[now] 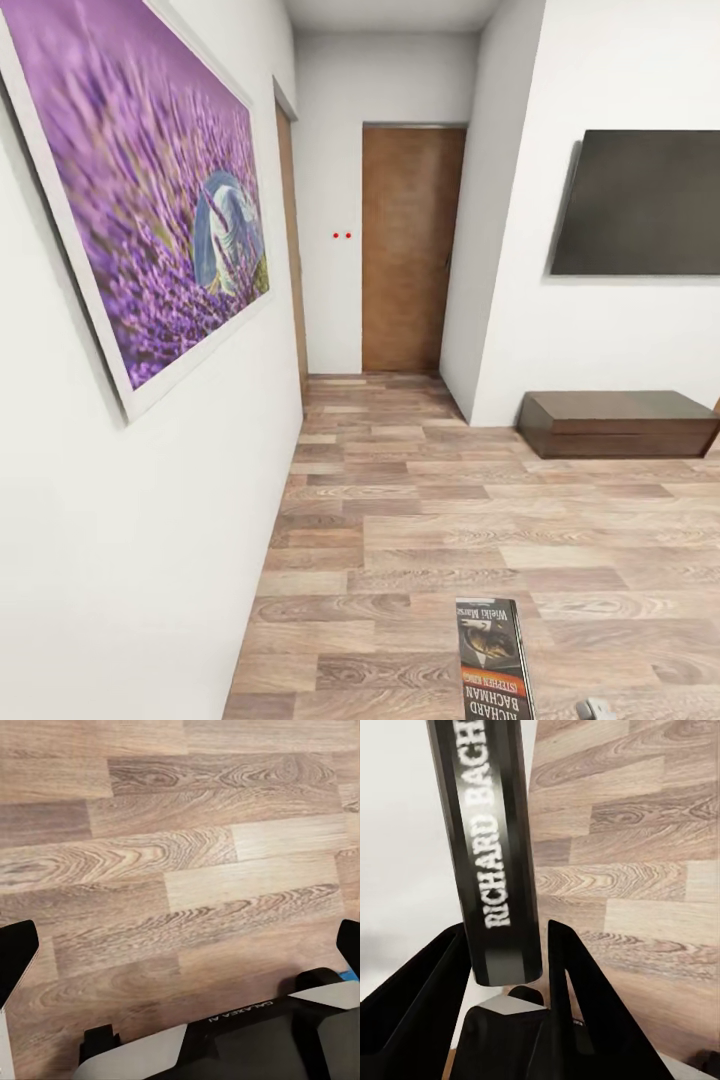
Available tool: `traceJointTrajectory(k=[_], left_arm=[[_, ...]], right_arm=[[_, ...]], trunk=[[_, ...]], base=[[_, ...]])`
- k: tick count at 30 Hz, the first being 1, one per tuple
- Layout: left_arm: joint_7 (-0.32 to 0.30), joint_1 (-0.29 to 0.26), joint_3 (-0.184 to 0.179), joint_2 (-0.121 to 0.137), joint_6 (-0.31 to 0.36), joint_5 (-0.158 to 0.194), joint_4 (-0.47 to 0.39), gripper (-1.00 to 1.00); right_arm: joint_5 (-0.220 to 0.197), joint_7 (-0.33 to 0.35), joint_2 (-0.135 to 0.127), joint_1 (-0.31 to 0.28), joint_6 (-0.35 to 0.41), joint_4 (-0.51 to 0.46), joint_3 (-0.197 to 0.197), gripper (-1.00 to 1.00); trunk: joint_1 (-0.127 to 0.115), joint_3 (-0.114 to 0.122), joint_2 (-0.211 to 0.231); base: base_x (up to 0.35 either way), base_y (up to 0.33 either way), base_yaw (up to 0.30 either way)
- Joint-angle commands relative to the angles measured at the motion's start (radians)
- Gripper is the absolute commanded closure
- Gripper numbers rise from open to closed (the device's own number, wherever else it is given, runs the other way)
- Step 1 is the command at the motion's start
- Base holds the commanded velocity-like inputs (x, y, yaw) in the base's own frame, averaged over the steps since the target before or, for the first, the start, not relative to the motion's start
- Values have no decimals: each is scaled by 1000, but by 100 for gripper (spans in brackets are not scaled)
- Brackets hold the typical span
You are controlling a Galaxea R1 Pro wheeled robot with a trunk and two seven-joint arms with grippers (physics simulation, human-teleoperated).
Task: In the bedroom, move the book from the bed onto either nightstand, and place the two sandals side by side next to the bed.
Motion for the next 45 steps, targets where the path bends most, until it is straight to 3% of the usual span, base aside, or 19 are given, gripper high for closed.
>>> traceJointTrajectory(k=[1,10,22,45], left_arm=[[-3,-1,7,0,-4,-7,1,-100],[-3,-1,7,0,-4,-7,1,-100],[-3,-1,7,0,-4,-7,1,-100],[-3,-1,7,0,-4,-7,1,-100]], right_arm=[[-13,2,-1,-1,11,-1,3,100],[-13,2,-1,-1,11,-1,3,100],[-13,2,-1,-1,11,-1,3,100],[-13,-2,-1,-1,11,-1,3,100]], trunk=[[1,-2,-1],[1,-2,-1],[1,-2,-1],[1,-2,-1]], base=[[313,0,-10],[290,0,-26],[74,0,-140],[319,0,-2]])
